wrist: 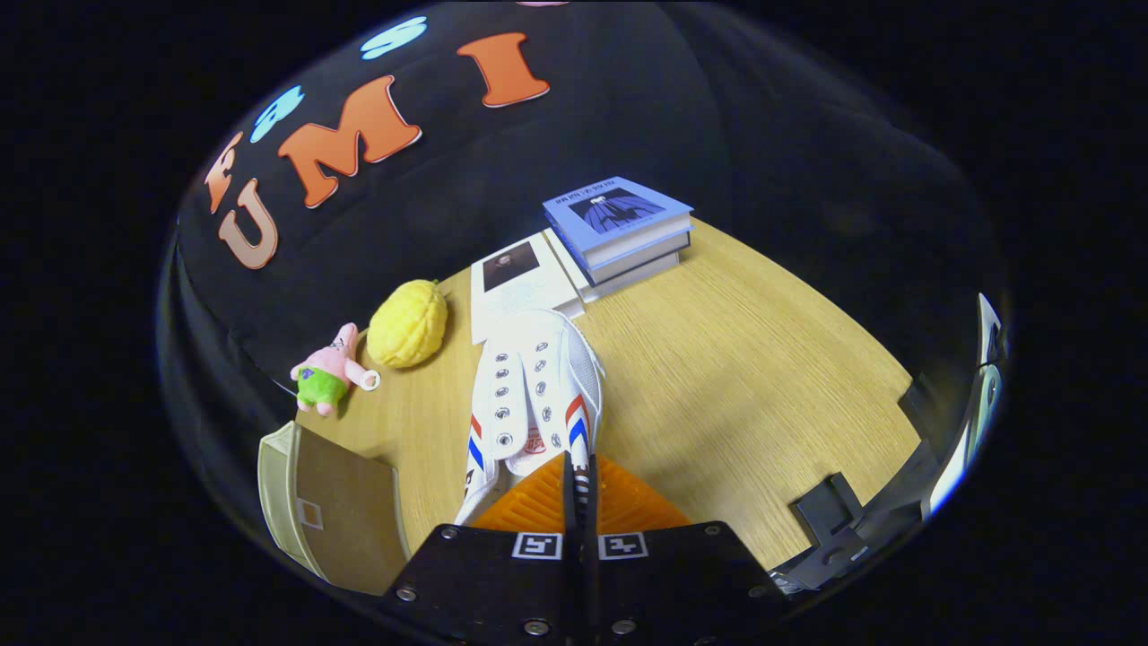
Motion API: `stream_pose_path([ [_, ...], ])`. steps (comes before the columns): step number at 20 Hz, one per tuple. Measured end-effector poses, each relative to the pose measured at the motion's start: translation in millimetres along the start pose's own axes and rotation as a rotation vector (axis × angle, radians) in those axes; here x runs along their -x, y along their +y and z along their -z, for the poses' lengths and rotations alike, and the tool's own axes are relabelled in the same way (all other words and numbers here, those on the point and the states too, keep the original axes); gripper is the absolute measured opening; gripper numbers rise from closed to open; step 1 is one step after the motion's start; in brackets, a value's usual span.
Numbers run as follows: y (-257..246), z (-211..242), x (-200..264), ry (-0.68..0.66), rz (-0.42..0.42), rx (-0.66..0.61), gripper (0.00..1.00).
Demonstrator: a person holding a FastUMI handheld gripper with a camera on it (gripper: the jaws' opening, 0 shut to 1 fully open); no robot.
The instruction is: Open the storage box then place both shoes into the box .Put the left shoe in first, then the right shoe, with the right side of both shoes facing outward in a uniform manner.
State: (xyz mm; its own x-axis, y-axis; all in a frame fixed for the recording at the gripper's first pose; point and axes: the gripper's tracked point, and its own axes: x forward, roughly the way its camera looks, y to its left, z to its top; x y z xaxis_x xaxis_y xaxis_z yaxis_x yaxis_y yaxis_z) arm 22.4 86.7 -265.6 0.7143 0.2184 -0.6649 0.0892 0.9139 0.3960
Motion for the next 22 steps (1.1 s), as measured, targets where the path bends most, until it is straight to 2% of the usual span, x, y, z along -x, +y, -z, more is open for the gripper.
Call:
stream_pose_path([
  [5, 81.1, 0.8, 35.4, -0.046, -0.088, 0.038, 0.0],
  [13, 209.4, 41.2, 67.3, -0.057, -0.192, 0.101, 0.0],
  [17, 250.2, 68.8, 66.4, -0.065, -0.188, 0.149, 0.0],
  [22, 275.4, 102.4, 54.4, -0.043, -0.165, 0.182, 0.0],
])
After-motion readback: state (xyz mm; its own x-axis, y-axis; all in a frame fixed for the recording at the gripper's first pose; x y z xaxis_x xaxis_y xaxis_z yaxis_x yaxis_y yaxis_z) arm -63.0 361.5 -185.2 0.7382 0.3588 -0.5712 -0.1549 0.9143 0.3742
